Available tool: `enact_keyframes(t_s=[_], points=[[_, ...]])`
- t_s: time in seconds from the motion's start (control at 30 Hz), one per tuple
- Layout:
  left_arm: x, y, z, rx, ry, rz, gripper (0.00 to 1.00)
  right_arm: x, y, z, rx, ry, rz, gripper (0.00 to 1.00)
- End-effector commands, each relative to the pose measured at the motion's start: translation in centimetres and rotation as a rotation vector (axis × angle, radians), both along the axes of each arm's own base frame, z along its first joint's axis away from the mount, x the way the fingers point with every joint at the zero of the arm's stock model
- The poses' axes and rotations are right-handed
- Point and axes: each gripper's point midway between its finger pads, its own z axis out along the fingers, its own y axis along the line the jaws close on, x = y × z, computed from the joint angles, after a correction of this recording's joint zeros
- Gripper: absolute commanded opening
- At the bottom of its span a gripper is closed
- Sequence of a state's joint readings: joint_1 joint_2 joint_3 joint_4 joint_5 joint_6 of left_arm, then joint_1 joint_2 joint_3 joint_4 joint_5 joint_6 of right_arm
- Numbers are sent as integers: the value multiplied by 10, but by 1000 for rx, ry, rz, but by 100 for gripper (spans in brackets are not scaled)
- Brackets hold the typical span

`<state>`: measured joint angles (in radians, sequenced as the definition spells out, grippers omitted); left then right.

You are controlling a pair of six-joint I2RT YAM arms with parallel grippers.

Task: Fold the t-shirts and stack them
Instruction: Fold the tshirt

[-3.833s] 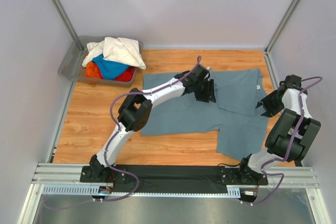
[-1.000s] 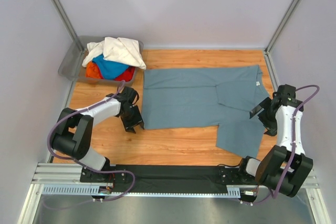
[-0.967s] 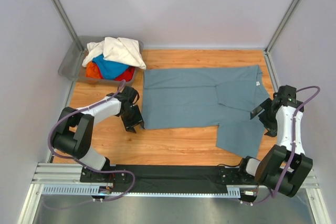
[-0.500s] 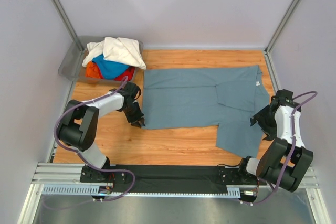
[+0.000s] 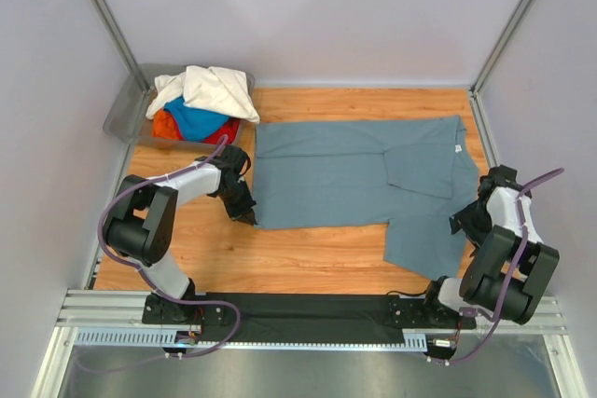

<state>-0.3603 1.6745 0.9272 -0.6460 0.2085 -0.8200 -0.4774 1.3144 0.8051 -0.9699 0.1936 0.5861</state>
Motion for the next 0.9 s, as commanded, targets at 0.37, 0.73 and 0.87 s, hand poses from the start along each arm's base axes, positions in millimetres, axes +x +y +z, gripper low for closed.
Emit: enact_keyframes(t_s=[0.37,0.73,0.87], points=[[18,6,4,23,-69,-6,0,13,-9,-60,-4,-15,-111,49],[12,13,19,35,-101,-25,0,1,-7,-45,-22,-16,-106,0],[2,18,21,39,-104,-21,0,-8,-8,-23,-43,-3,-118,0]])
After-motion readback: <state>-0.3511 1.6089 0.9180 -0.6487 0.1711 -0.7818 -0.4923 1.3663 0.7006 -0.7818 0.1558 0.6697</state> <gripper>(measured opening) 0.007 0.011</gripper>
